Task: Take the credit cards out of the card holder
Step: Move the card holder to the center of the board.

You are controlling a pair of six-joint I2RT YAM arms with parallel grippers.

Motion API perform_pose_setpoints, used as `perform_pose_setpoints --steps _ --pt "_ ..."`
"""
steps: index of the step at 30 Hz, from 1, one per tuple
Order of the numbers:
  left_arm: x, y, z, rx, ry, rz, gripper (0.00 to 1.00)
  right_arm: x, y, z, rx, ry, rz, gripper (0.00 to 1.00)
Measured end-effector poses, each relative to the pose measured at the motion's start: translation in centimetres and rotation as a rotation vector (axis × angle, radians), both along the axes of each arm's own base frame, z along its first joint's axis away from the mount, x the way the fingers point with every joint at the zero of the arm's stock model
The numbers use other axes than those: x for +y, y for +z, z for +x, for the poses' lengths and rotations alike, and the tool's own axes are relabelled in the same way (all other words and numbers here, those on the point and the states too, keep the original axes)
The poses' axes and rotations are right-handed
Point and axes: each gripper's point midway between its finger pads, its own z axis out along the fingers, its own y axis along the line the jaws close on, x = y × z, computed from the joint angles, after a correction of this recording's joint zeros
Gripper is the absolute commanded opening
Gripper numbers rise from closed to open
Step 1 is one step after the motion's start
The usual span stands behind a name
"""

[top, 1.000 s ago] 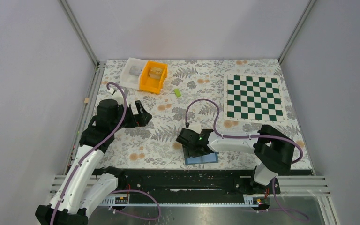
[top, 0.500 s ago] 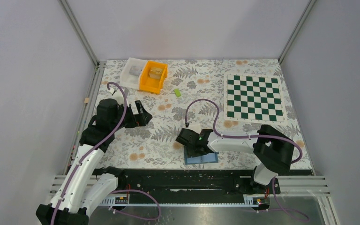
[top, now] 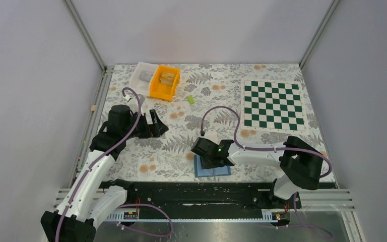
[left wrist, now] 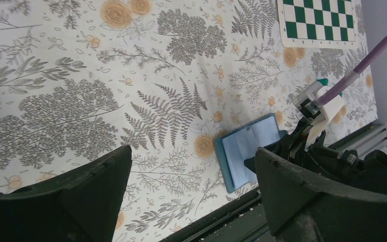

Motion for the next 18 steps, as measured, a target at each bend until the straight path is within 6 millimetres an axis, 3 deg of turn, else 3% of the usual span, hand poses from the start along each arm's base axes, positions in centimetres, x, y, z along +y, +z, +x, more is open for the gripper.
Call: perform_pose_setpoints --steps 11,18 --pt "-2.1 -1.6 -1.6 0.076 -0.077 -0.062 0.87 -0.8 1.8 0.1 -0.046 -0.030 0.052 0.48" --pt "-2.3 -2.7 -2.0 0.114 -0.081 -0.071 0.86 -3.5 1.9 0.1 -0.090 -0.076 0.022 0.49"
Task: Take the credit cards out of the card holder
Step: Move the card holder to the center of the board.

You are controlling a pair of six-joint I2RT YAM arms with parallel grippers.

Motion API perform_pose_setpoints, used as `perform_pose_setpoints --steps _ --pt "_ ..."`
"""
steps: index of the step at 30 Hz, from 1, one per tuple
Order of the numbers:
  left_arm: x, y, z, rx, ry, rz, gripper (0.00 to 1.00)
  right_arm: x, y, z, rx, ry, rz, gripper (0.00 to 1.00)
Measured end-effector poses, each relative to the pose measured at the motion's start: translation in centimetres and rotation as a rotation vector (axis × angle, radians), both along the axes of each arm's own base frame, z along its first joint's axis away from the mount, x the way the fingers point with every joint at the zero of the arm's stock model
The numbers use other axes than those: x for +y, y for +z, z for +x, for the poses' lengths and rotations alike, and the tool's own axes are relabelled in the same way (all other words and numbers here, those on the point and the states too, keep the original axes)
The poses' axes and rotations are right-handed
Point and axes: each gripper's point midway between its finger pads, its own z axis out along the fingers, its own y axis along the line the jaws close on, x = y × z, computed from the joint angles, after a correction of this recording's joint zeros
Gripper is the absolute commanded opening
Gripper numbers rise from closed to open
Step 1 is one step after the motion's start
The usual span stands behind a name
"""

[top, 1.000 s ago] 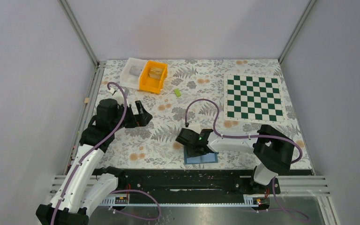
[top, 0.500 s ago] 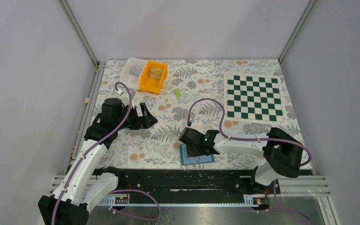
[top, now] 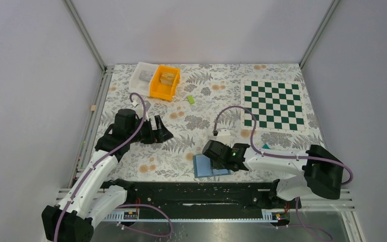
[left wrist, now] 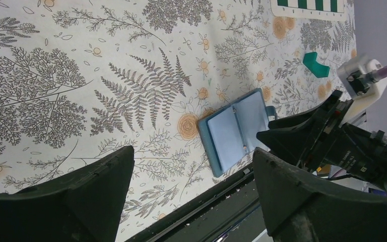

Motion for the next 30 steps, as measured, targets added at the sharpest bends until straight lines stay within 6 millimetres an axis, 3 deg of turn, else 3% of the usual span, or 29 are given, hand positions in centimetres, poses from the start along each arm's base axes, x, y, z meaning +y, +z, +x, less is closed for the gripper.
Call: perform_pose_setpoints --steps 8,14,20,22,25,30 --pt "0.1 -0.9 -0.2 0.024 -0.015 0.025 0.86 -3.4 1.8 -0.3 -0.055 -0.060 0.000 0.49" --pt "0.3 -1.2 -0.4 0.024 -0.027 0.041 0.86 -3.9 3.6 -0.5 -0.072 -0.069 0.031 0.49" --pt "0.5 -1.1 -0.5 0.011 -0.031 0.054 0.86 -1.2 5.9 -0.3 -0.071 -0.038 0.154 0.50" --pt "0.5 -1.1 -0.5 0.010 -0.032 0.056 0.86 -0.1 5.9 -0.3 -0.063 -0.020 0.181 0.55" --pt "0.6 -1.2 -0.6 0.014 -0.029 0.060 0.86 1.5 4.9 -0.2 -0.033 0.003 0.167 0.64" --pt "0.9 -0.7 -0.7 -0.011 -0.018 0.065 0.86 3.5 2.0 -0.3 0.020 0.041 0.088 0.68"
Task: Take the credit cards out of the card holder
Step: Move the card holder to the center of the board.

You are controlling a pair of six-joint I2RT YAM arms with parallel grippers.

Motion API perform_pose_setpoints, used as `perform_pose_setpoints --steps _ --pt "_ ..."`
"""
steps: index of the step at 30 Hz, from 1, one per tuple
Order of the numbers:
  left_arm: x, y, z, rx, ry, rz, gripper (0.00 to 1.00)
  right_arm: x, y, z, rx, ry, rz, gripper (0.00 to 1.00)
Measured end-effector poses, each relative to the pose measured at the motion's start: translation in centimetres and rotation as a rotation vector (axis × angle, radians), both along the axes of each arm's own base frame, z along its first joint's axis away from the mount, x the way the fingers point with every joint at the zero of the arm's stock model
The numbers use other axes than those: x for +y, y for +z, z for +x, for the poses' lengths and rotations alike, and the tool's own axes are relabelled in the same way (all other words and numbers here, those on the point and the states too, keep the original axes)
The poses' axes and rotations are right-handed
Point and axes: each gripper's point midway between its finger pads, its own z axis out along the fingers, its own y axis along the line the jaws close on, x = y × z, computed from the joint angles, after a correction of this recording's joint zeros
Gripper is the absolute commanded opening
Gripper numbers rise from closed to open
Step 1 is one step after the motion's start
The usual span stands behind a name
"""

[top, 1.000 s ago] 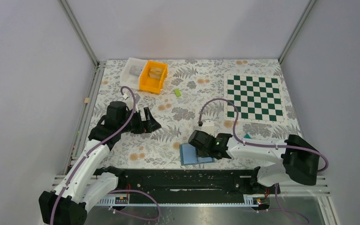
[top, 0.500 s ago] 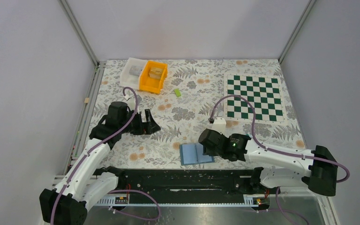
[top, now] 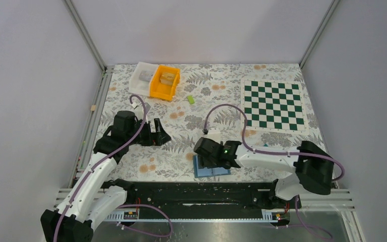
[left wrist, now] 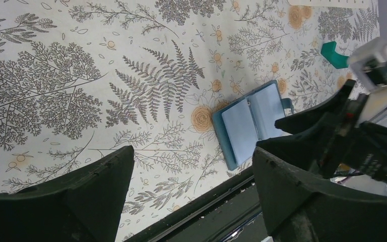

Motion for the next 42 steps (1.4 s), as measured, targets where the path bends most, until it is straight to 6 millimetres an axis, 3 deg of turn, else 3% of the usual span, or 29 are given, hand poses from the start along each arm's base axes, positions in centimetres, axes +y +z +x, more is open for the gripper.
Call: perform_pose_setpoints --steps 12,20,28,34,42 --pt "0.1 0.2 -0.1 -0.011 0.001 -0.001 0.86 2.1 -4.2 -0.7 0.053 0.059 -0.155 0.69" --pt "0.1 0.4 -0.1 -0.020 0.001 -0.003 0.86 2.0 -4.9 -0.8 0.057 0.068 -0.208 0.44" --pt "0.1 0.6 -0.2 -0.026 0.002 -0.006 0.86 1.5 -3.5 -1.2 0.026 0.060 -0.099 0.33" --pt "0.1 0.6 -0.2 -0.022 0.005 -0.011 0.85 1.2 -2.4 -1.9 0.026 0.056 0.025 0.33" --pt "-0.2 0.6 -0.4 0.001 0.018 -0.034 0.83 -1.1 -1.9 -1.0 0.012 -0.014 0.104 0.53"
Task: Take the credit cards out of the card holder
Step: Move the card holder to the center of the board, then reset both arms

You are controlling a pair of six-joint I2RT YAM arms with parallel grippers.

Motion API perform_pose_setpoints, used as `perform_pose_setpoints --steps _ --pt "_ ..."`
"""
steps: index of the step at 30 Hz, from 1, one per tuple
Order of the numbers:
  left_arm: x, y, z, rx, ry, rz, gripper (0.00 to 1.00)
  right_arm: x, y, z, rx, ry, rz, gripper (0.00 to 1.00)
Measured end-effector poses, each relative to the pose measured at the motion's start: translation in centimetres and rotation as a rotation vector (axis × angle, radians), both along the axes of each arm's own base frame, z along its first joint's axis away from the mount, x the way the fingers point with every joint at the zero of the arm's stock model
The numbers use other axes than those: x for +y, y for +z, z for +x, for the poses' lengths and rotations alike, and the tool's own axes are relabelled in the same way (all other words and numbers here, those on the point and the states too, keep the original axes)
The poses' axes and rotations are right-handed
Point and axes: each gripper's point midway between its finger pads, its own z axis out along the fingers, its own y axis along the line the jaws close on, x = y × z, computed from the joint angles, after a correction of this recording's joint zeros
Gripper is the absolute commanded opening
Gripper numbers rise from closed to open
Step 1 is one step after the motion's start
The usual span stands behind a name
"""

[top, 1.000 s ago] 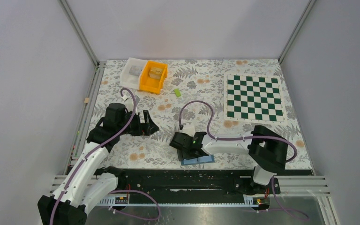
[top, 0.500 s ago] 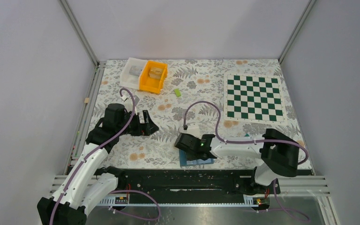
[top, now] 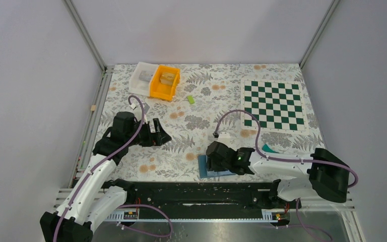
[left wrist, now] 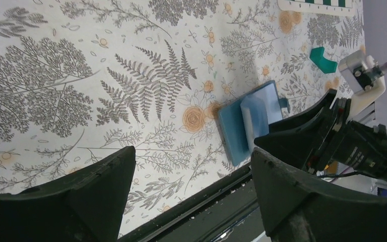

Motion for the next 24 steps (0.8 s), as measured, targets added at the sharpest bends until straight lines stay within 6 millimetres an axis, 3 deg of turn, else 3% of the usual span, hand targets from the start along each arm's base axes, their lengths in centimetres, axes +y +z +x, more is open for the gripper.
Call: perform_pose_setpoints --steps 1,5,7,11,16,19,21,24 --pt "-0.1 -0.1 0.0 0.004 0.000 -0.004 0.83 -0.4 0.0 0.1 0.000 -0.012 0.003 0.53" --pt "-0.7 -0.4 -0.4 0.029 -0.006 -0.019 0.82 -2.5 -0.3 0.5 -0.004 -0.063 0.010 0.36" --pt "-1.0 -0.7 -0.5 0.041 -0.009 -0.025 0.82 -3.5 -0.5 0.8 -0.007 -0.087 0.014 0.36" --pt "-1.4 -1.1 -0.3 0.065 -0.007 -0.032 0.82 -5.3 -0.2 1.2 -0.018 -0.126 0.023 0.63" --pt "-1.2 -1.0 0.3 0.056 0.016 -0.022 0.84 -7.0 1.6 1.8 -0.063 -0.146 0.033 0.80" --pt "-1.2 0.2 0.8 0.015 0.019 -0.023 0.89 -7.8 3.5 1.7 -0.096 -0.127 0.028 0.99" --pt "-1.2 1.5 0.9 -0.030 0.011 -0.028 0.98 -8.3 5.4 1.9 -0.134 -0.117 0.035 1.00" --pt "-1.2 4.4 1.0 -0.129 -0.005 -0.047 0.99 -9.4 9.4 2.1 -0.218 -0.113 0.073 0.99"
